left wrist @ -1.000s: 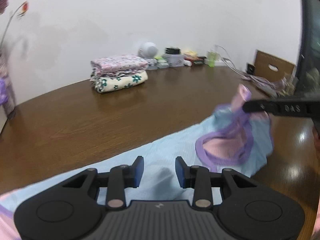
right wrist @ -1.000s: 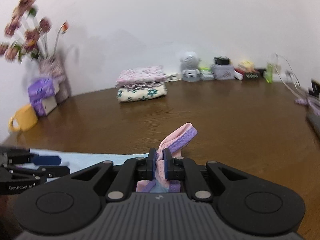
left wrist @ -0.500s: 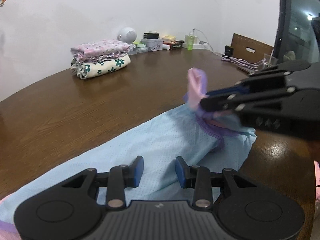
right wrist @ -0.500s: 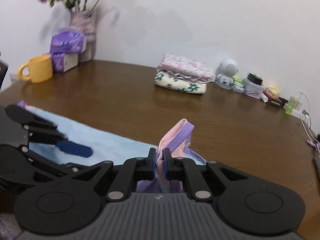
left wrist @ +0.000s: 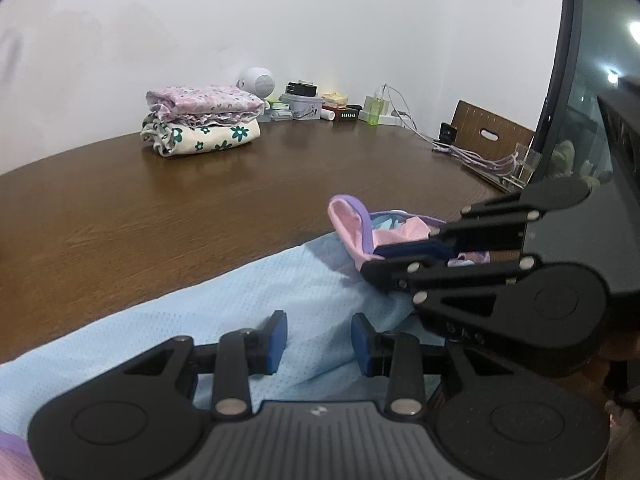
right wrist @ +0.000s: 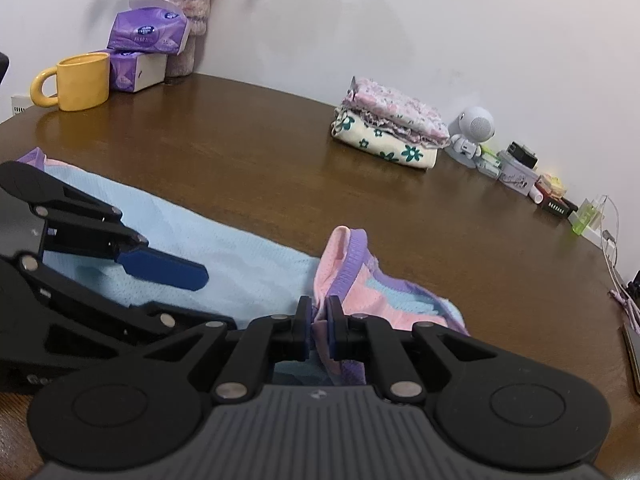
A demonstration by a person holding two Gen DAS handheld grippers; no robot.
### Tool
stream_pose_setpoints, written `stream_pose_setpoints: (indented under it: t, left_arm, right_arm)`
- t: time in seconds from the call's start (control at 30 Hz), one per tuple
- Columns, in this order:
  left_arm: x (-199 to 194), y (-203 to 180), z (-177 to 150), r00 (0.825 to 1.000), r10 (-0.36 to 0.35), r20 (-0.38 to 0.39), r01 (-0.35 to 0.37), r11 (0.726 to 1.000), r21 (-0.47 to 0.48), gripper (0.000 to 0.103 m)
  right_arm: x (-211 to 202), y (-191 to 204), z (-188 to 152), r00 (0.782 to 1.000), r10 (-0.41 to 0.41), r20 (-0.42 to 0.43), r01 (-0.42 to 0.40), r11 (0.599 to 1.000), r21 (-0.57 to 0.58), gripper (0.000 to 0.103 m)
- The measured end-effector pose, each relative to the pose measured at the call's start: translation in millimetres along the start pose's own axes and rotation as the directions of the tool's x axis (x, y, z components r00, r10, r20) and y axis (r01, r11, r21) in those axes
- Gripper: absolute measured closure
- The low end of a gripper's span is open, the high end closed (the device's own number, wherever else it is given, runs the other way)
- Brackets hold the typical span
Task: Fold clothes
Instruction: 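Lift the pink end with the right tool and fold it toward the left tool, then open the right tool and press the folded pink end flat with both tools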
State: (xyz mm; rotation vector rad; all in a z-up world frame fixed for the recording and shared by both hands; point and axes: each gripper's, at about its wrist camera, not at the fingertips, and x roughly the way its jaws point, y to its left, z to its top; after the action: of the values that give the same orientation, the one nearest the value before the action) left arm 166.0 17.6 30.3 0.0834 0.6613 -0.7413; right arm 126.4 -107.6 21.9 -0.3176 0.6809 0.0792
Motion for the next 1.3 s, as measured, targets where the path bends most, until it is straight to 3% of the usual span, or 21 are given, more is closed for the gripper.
stream_pose_setpoints:
  t: [0.13, 0.27, 0.33, 0.37, 0.53, 0.8, 0.93, 1.0, 1.13, 1.3]
  left_arm:
    - [-1, 2, -1, 1.0, -0.003, 0.005, 0.003, 1.0, -0.012, 0.069]
    - [-2, 5, -1, 1.0, -0.01, 0.008, 0.01, 0.999, -0.034, 0.062]
    - [-3, 3, -1, 1.0, -0.007, 0.006, 0.007, 1.0, -0.029, 0.06]
    - [-3, 2, 0, 1.0, -0.007, 0.004, 0.007, 1.0, -0.027, 0.057]
    - [-10, 0, 5, 1.0, -0.015, -0.002, 0.015, 0.999, -0.044, 0.056]
    - [-16, -15, 29, 0.998, 0.039, 0.05, -0.035, 0.996, -0.079, 0.052]
    - [6, -30, 49, 0.997, 0.056, 0.044, -0.052, 0.995, -0.08, 0.052]
    - [20, -38, 54, 0.995, 0.095, 0.005, -0.095, 0.994, -0.05, 0.053]
    - [30, -53, 48, 0.987, 0.144, -0.071, -0.145, 0.989, -0.001, 0.073]
    - [29, -70, 39, 0.974, 0.194, -0.12, -0.193, 0.981, 0.026, 0.076]
  right_arm:
    - [1, -2, -2, 1.0, 0.019, -0.001, -0.019, 0.999, 0.035, 0.091]
    - [-7, -22, -2, 0.992, 0.121, 0.02, -0.122, 0.979, 0.163, 0.08]
    - [-18, -35, -3, 0.984, 0.17, 0.056, -0.179, 0.957, 0.227, 0.056]
    - [-25, -40, -4, 0.978, 0.191, 0.078, -0.205, 0.946, 0.252, 0.053]
    - [-54, -71, -13, 0.969, 0.184, 0.166, -0.231, 0.915, 0.33, 0.049]
    - [-44, -123, -42, 0.983, 0.112, 0.142, -0.17, 0.844, 0.508, 0.048]
    - [-40, -129, -49, 0.979, 0.135, 0.154, -0.195, 0.845, 0.497, 0.048]
    - [-38, -132, -53, 0.976, 0.147, 0.159, -0.207, 0.846, 0.492, 0.048]
    - [-34, -139, -61, 0.971, 0.169, 0.171, -0.232, 0.846, 0.481, 0.046]
    - [-35, -157, -72, 0.964, 0.182, 0.196, -0.254, 0.848, 0.465, 0.044]
